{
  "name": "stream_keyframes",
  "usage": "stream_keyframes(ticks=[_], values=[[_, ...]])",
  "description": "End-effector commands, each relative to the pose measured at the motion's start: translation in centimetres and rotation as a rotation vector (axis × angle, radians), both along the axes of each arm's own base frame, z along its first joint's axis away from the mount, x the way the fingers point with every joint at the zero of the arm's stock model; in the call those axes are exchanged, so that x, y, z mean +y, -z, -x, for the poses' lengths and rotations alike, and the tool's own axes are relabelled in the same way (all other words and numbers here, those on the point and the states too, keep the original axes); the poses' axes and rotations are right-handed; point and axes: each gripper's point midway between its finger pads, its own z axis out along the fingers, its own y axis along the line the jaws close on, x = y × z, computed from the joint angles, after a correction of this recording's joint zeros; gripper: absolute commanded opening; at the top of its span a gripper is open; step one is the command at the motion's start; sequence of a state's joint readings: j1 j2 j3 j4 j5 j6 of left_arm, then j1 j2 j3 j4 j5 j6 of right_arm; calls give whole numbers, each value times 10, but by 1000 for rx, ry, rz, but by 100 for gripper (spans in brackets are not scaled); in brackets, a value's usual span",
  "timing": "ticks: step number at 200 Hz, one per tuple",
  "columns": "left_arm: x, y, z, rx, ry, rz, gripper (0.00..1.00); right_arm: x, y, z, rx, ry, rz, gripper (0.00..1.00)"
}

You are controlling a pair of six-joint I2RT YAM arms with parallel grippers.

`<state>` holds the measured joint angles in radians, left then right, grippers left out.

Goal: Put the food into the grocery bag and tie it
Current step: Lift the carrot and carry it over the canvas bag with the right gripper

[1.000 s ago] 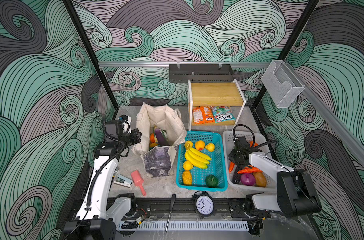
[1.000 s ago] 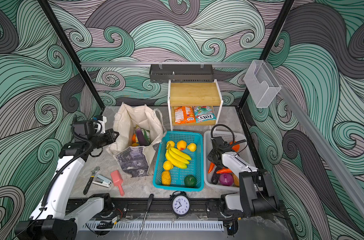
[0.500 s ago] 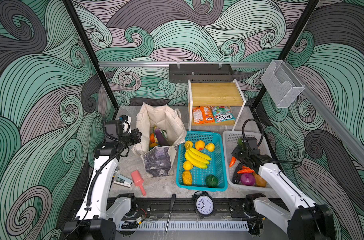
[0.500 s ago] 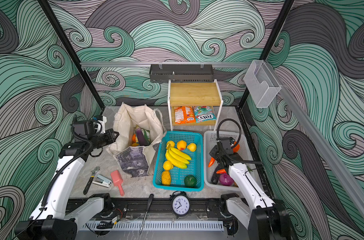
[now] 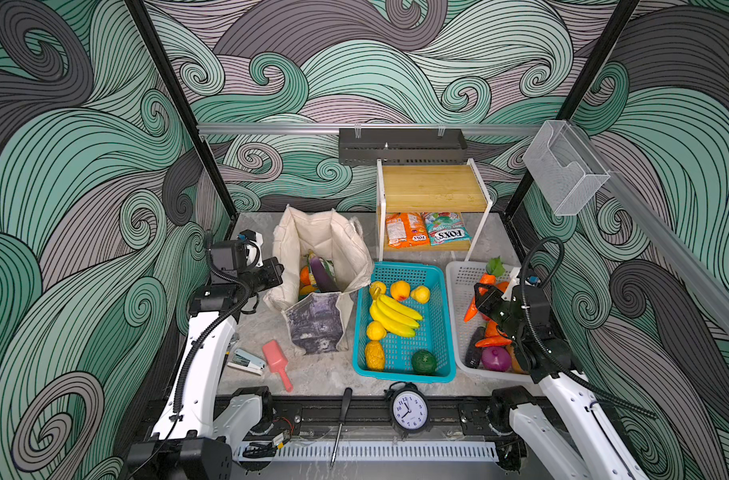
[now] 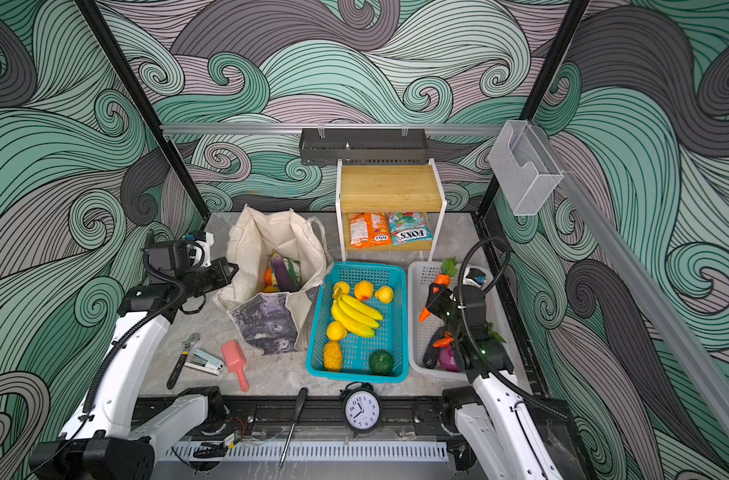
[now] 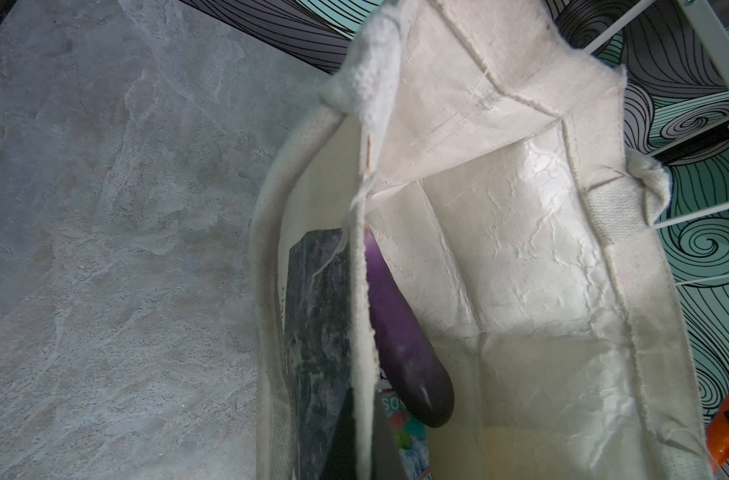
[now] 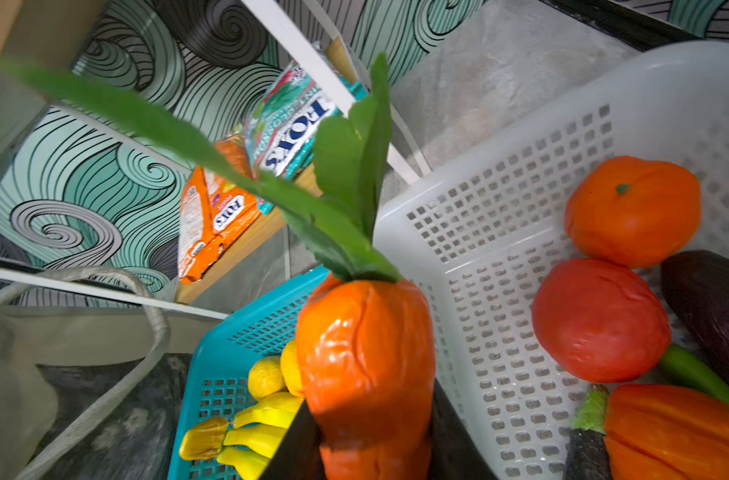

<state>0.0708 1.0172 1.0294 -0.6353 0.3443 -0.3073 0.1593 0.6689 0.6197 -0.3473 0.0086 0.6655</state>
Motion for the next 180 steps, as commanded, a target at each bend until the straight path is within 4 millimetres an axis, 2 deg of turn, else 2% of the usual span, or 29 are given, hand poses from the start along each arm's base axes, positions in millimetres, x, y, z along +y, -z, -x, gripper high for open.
stream_keyframes(ticks=[1, 23, 49, 68, 111, 145, 156, 180], values=[[0, -1, 3, 4, 1, 4, 0, 28, -40, -9, -88, -134, -64, 16], [1, -2, 4, -1, -6, -4, 0, 52, -68, -19, -143, -214, -119, 16], [1, -3, 4, -5, -4, -7, 0, 91, -97, -27, -175, -321, -76, 17], [1, -3, 4, -2, -4, -7, 0, 132, -117, -29, -202, -430, -49, 18], [1, -3, 4, -6, -3, -9, 0, 240, -152, -22, -248, -684, -14, 20], [0, -3, 4, -5, 2, -4, 0, 314, -157, -24, -235, -811, 62, 24], [0, -3, 4, -5, 2, -3, 0, 331, -152, -31, -225, -831, 83, 25], [-1, -4, 4, -14, 6, -1, 0, 362, -127, -48, -162, -880, 117, 26]])
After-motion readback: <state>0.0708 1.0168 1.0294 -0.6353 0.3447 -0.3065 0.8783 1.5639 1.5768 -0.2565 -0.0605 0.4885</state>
